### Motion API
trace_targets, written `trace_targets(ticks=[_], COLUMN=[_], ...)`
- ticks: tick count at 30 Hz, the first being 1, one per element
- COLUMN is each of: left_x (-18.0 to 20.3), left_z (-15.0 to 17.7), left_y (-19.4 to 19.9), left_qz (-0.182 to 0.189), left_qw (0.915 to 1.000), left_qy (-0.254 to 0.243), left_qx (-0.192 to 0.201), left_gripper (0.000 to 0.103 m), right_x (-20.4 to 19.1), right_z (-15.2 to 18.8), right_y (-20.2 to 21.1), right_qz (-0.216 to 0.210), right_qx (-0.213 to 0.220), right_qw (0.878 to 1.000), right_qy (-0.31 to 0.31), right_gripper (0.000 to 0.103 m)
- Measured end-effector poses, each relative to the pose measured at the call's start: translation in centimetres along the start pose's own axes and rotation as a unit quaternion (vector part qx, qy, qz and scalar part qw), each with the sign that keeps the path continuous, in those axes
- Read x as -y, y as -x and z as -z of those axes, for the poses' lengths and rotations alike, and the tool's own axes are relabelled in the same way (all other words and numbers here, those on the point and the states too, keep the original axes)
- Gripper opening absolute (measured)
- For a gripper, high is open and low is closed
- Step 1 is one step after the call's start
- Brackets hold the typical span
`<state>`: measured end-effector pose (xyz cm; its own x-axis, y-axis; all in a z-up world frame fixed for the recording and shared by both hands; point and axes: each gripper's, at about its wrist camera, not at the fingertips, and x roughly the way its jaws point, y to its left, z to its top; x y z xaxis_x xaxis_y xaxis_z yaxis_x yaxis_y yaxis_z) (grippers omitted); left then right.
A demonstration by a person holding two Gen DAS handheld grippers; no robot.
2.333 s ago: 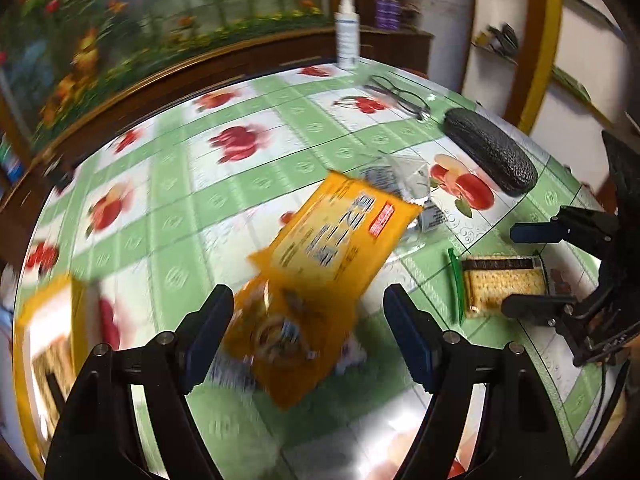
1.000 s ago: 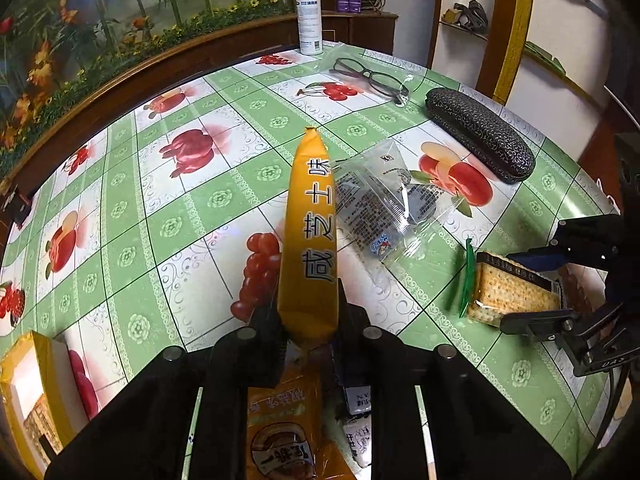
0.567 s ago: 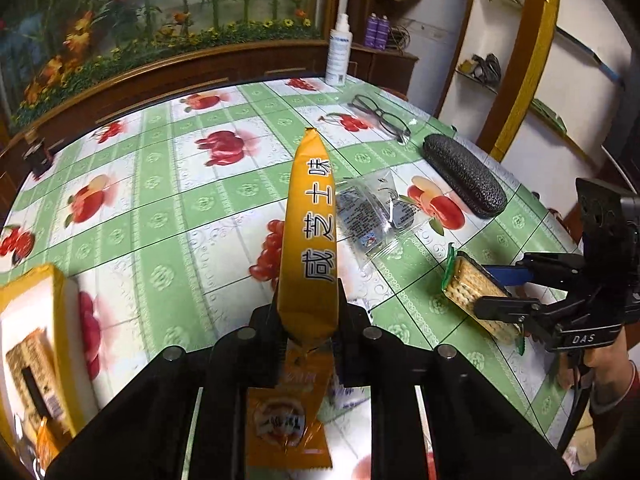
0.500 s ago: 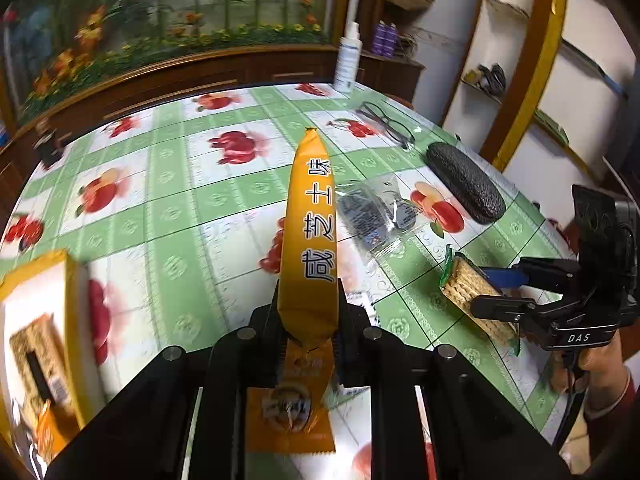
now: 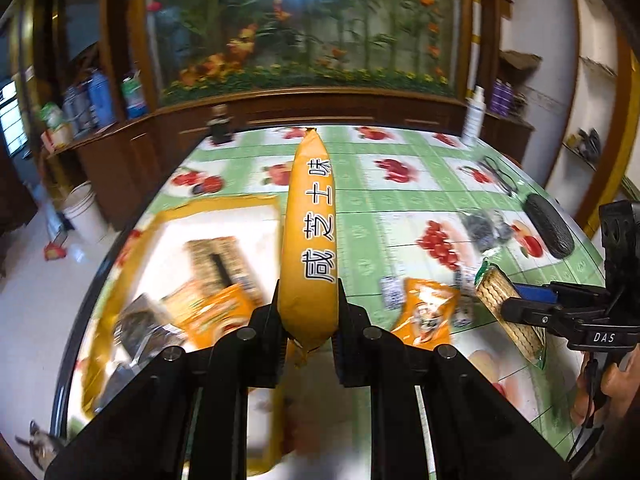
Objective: Organize snacks
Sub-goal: 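Carry both packs over the tray and open both grippers to drop them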
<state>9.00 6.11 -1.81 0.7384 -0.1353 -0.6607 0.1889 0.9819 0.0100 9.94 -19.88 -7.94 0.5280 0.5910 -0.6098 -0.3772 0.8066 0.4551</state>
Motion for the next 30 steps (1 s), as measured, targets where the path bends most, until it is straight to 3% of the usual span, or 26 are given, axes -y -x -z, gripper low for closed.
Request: trace_targets(ticks=[7,12,19,30], left_x=[-6.6,-9.0,-10.2,-11.2], left_z=[2.1,2.9,3.6,3.9], left_y=[1.7,1.8,1.0,-0.8], left_qz=[-0.044,-0.061,-0.066,-0.087], left_qw=[0.9973,0.9944,0.9921,0.9888], left_qy=[0.059,0.086,0.105,0.118], left_qx=[-0.007,-0.011,-0.016,-0.03], left_gripper=[0.016,0.016,0.016,0.016], right_x=[-5.6,-9.1,-11.3,-12.9], right_z=[-1.8,-3.1,-5.6,-8.3], right_y=[-4.4,-8.2,-13.3,-17.3], right_qz=[-0.056,-0.09,-0.083,-0.082], right_qx=[-0.014,-0.027,-0.027,-0.018], right_qw=[0.998,0.995,0.996,0.996], right_qy=[0.028,0.033,0.026,0.019], right_gripper=[0.047,0.047,0.047,0.047])
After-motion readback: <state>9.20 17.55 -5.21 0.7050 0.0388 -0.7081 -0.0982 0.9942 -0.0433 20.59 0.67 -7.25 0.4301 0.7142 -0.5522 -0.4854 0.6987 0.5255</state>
